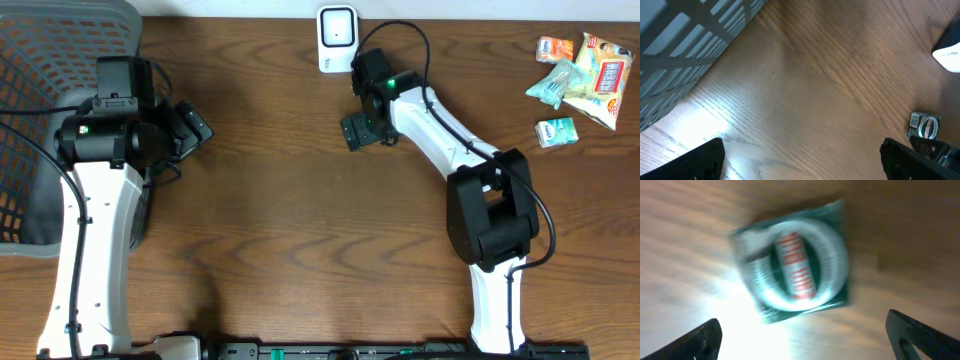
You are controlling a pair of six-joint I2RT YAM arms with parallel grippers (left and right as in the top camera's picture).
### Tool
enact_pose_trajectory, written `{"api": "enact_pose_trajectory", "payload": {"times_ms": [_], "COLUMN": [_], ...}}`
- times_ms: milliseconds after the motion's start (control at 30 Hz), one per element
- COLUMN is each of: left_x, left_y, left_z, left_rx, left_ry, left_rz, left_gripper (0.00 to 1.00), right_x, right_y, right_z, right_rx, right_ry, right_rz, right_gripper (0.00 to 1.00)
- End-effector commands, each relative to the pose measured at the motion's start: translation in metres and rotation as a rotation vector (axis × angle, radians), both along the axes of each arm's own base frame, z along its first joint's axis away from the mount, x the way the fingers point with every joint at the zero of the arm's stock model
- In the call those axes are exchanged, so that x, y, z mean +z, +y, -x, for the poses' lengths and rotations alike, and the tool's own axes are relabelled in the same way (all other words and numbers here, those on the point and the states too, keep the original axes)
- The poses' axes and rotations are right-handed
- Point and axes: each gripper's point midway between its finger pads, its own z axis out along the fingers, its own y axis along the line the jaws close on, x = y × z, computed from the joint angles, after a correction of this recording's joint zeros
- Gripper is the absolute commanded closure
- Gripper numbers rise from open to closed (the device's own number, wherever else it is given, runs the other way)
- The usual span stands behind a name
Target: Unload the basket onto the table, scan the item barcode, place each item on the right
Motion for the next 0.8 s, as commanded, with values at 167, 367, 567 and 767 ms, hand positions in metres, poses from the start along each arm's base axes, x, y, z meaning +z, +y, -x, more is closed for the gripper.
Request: {"api": "enact_pose_trajectory", "payload": {"times_ms": [167,367,567,767], "left_x": [-0.001,-0.001,-0.001,-0.001], "left_y": [0.004,0.004,0.004,0.004], "left_z": [0.000,0.000,0.000,0.000], "left_rx": [0.011,0.011,0.011,0.011], "left_ry": [0.002,0.002,0.002,0.002], "left_rz": [-0.011,-0.011,-0.011,-0.011], "left_gripper": [0.02,0.02,0.02,0.02], "right_x": [0.013,0.007,0.007,0.005], "right_y": [0.050,0.013,-0.004,-0.015], "right_z": [0.017,-0.008,-0.015,-0.022], "right_rx": [-0.157,-0.715,-0.945,-1.035], "right_ry": [0.145,0.083,-0.002,-0.094], "right_rz": [-0.308,-0.237,-0.186,-0.141], "right_gripper": [0.07,0.08,0.08,0.08]}}
